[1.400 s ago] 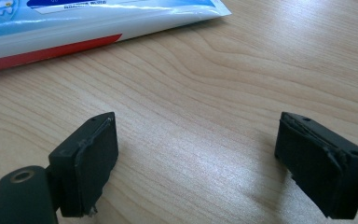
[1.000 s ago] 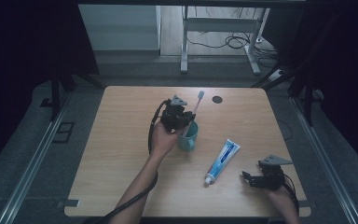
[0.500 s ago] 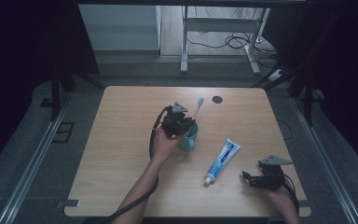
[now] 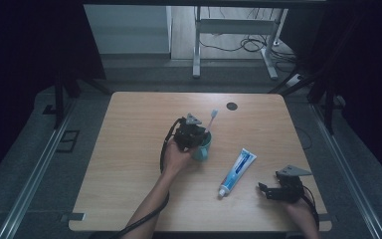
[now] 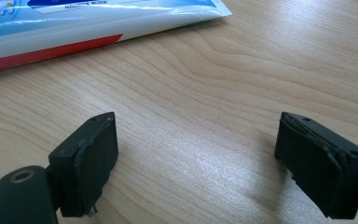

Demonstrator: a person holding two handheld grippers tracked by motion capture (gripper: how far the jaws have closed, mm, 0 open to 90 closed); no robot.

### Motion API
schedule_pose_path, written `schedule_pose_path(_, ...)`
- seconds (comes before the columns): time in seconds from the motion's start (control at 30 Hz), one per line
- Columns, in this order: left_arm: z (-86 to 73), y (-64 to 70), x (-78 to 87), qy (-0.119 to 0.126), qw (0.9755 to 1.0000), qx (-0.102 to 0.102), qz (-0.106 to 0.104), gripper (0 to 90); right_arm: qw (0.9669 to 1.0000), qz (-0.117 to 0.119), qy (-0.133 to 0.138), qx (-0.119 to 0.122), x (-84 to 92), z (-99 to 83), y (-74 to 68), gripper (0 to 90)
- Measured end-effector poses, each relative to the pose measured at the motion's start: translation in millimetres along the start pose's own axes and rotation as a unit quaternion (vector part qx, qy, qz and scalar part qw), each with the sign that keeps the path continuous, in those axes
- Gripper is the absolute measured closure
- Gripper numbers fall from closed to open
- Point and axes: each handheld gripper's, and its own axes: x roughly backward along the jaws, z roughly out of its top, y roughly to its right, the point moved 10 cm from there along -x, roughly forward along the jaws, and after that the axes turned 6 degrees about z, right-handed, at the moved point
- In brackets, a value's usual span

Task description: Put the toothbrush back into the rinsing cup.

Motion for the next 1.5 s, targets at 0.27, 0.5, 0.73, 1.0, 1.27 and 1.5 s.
schedule_pose_path(0.27,-6.4,-1.7,-3.7,-0.016,0.9999,0.003,0.002,77.8,1.0,0.0,0.0,0.0,0.0,0.0,0.0,13.1)
schedule_pose_path(0.5,-9.4,-1.9,-5.1,-0.026,0.9996,0.01,-0.003,77.4,1.0,0.0,0.0,0.0,0.0,0.0,0.0,13.1)
schedule_pose_path(0.73,-12.7,-2.9,-7.0,-0.036,0.9993,0.008,0.0,76.1,1.0,0.0,0.0,0.0,0.0,0.0,0.0,13.1)
schedule_pose_path(1.0,-7.0,-2.1,-0.3,-0.024,0.9997,0.001,0.003,70.5,1.0,0.0,0.0,0.0,0.0,0.0,0.0,13.0)
schedule_pose_path(1.27,-0.8,-1.1,10.7,-0.008,0.9999,-0.003,0.007,60.0,1.0,0.0,0.0,0.0,0.0,0.0,0.0,13.0)
schedule_pose_path(1.5,3.6,3.1,18.5,0.0,1.0,-0.007,0.004,50.2,1.0,0.0,0.0,0.001,0.0,0.0,0.0,13.1)
